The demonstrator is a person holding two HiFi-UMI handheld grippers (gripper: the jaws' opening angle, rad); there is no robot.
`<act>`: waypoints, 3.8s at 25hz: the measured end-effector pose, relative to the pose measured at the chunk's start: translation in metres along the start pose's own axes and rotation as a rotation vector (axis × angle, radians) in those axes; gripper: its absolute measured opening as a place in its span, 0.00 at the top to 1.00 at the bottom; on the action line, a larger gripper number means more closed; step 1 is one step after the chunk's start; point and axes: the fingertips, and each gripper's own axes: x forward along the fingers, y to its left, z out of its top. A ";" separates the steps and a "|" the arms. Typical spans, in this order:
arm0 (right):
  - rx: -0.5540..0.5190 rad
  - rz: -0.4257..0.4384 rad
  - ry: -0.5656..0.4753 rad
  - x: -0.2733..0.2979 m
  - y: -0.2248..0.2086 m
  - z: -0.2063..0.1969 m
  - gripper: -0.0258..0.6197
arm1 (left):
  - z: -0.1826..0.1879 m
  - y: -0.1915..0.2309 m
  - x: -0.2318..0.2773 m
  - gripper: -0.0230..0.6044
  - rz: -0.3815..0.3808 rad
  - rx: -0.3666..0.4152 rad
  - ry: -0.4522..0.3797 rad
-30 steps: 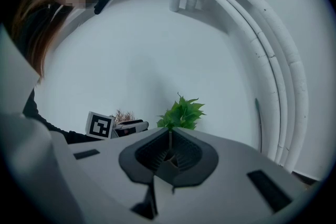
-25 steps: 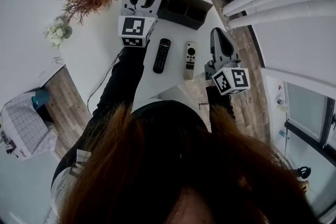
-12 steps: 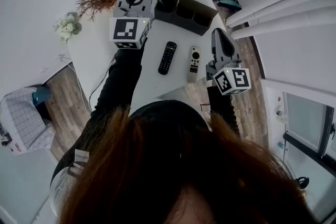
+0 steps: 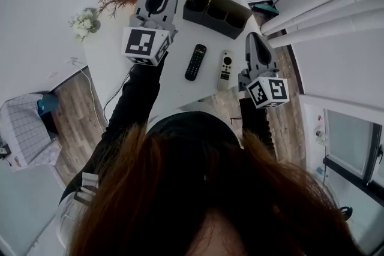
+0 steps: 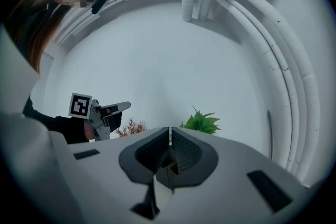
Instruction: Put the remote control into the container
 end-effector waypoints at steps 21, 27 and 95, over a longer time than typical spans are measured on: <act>0.017 -0.022 -0.011 -0.028 0.005 -0.006 0.93 | -0.039 -0.040 -0.048 0.95 -0.034 -0.054 0.059; 0.018 -0.023 -0.009 -0.030 0.006 -0.008 0.93 | -0.047 -0.044 -0.048 0.95 -0.034 -0.068 0.073; -0.063 -0.379 0.866 0.063 0.063 -0.279 0.60 | -0.131 0.037 -0.129 0.95 -0.178 -0.156 0.207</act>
